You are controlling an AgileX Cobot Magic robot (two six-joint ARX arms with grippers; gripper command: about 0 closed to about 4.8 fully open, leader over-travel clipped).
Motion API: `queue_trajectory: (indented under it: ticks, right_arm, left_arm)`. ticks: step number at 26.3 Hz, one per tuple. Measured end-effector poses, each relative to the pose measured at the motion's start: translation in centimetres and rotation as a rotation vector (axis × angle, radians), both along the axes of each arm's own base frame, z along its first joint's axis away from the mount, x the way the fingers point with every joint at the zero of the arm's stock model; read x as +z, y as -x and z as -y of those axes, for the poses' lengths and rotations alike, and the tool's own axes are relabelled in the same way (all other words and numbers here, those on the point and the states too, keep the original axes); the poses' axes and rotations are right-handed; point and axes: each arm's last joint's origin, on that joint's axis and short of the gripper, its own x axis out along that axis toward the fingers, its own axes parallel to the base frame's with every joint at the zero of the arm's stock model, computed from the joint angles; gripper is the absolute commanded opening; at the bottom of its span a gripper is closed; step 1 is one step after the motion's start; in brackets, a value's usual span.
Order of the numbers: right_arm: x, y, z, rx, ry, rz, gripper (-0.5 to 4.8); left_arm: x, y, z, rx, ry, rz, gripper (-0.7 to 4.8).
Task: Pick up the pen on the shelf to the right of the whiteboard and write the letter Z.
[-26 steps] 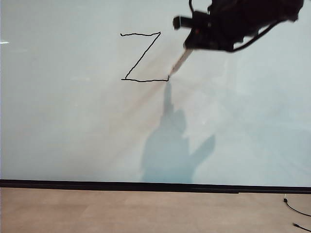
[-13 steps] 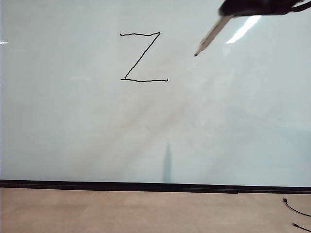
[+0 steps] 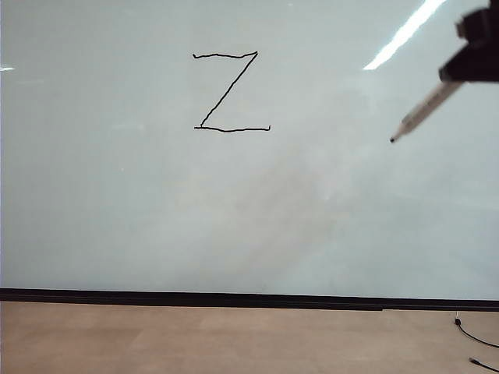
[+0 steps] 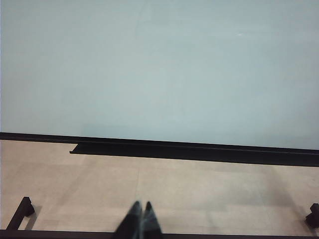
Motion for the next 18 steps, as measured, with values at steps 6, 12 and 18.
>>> queue_trajectory:
  ticks: [6,12,18]
  right_arm:
    - [-1.3,1.5,1.1,-0.011,-0.031,0.045,-0.07]
    - [-2.5,2.8,2.1,-0.03,-0.051,0.066,-0.07]
    - [-4.2,3.2,2.4,-0.05,-0.053,0.029,-0.07]
  left_arm:
    - [0.0,0.0,0.0,0.0,0.0,0.0,-0.04]
    - [0.0,0.0,0.0,0.0,0.0,0.0,-0.04]
    - [0.0,0.0,0.0,0.0,0.0,0.0,-0.04]
